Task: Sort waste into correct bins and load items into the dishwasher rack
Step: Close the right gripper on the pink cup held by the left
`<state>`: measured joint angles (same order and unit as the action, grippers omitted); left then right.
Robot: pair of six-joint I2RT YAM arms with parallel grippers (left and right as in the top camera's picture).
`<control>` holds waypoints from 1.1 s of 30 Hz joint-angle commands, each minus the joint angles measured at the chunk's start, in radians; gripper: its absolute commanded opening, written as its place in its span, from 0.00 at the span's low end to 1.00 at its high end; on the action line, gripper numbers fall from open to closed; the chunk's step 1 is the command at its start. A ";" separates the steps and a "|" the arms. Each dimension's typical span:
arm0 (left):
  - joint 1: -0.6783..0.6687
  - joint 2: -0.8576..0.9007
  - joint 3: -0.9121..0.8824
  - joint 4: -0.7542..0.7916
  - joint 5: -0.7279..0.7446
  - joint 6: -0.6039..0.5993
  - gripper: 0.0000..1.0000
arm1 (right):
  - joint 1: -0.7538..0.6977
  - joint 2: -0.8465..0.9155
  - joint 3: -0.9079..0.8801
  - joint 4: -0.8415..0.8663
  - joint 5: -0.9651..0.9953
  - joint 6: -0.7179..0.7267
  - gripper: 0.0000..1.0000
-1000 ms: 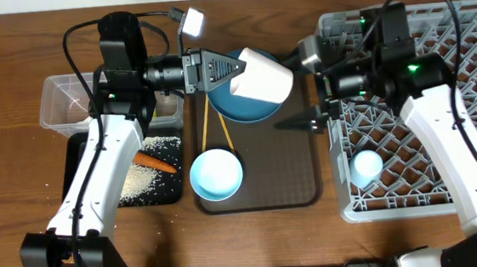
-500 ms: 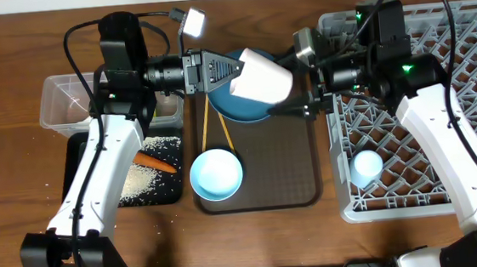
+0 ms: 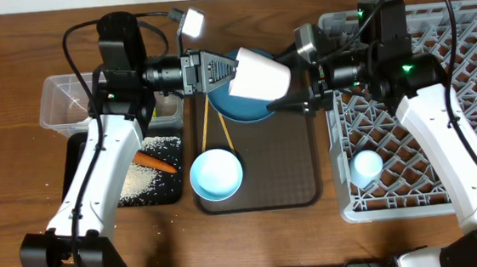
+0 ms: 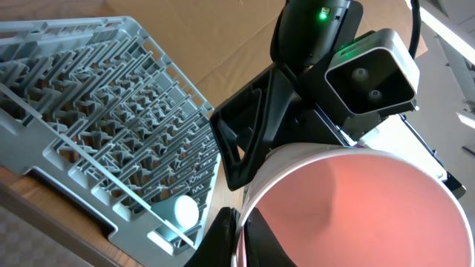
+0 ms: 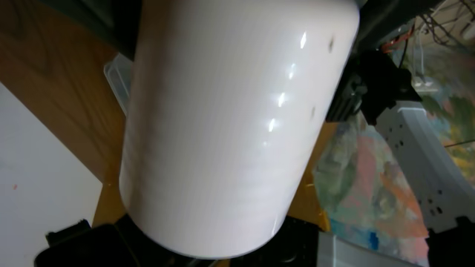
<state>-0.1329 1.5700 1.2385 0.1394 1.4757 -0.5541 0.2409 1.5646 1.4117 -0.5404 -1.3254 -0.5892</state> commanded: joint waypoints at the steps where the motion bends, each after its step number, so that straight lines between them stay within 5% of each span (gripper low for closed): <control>1: -0.004 -0.001 0.008 0.005 -0.006 -0.004 0.06 | 0.016 0.006 -0.002 0.012 -0.083 0.010 0.70; 11: -0.004 -0.001 0.008 0.005 -0.006 0.000 0.06 | 0.021 0.006 -0.002 0.055 -0.124 0.029 0.69; 17: -0.004 -0.001 0.008 0.005 -0.006 0.003 0.06 | 0.024 0.006 -0.002 0.105 -0.123 0.084 0.59; 23: -0.004 -0.001 0.008 0.000 -0.006 0.023 0.14 | 0.024 0.006 -0.002 0.171 -0.117 0.178 0.57; 33: -0.004 -0.001 0.007 0.000 -0.006 0.023 0.14 | 0.024 0.006 -0.002 0.179 -0.112 0.183 0.77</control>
<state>-0.1349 1.5700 1.2385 0.1375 1.4822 -0.5461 0.2428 1.5646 1.4109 -0.3676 -1.3903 -0.4229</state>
